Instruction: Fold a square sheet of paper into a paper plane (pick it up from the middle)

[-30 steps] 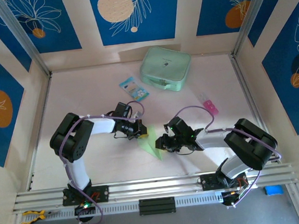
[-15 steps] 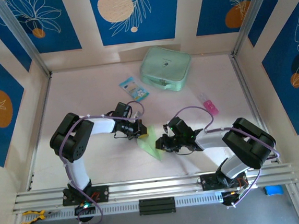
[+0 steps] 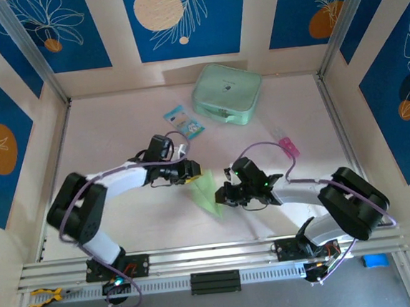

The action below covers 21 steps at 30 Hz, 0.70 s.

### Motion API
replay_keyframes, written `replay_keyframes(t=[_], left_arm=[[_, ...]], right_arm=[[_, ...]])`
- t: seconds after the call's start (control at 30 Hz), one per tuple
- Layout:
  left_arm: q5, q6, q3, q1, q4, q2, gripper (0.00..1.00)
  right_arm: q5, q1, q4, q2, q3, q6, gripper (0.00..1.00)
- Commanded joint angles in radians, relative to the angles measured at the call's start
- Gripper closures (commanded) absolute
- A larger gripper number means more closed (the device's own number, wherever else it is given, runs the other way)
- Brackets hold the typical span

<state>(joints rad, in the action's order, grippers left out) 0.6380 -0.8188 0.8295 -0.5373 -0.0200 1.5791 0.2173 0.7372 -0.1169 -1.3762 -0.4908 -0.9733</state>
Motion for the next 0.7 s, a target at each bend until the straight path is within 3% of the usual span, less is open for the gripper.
replay_keyframes(t=[0.0,0.3,0.4,0.53,0.67], left_arm=[[-0.088,-0.033,-0.059,-0.012,-0.027,-0.112,0.63],[-0.265,-0.072,-0.13,-0.071,-0.176,-0.37,0.57],[-0.299,-0.061,-0.137,-0.078,-0.241,-0.454,0.57],[-0.405,0.011,-0.142,-0.072,-0.376,-0.559,0.48],[-0.42,0.086,-0.113,-0.041,-0.406,-0.553,0.45]], right_arm=[[-0.029,-0.005,0.205,0.093,-0.063,0.105,0.89],[-0.205,0.0,0.713,0.274,-0.223,0.231,0.9],[-0.311,0.003,0.814,0.298,-0.261,0.275,0.92],[-0.475,0.02,0.902,0.29,-0.34,0.292,0.92],[-0.659,0.052,1.008,0.228,-0.454,0.273,0.91]])
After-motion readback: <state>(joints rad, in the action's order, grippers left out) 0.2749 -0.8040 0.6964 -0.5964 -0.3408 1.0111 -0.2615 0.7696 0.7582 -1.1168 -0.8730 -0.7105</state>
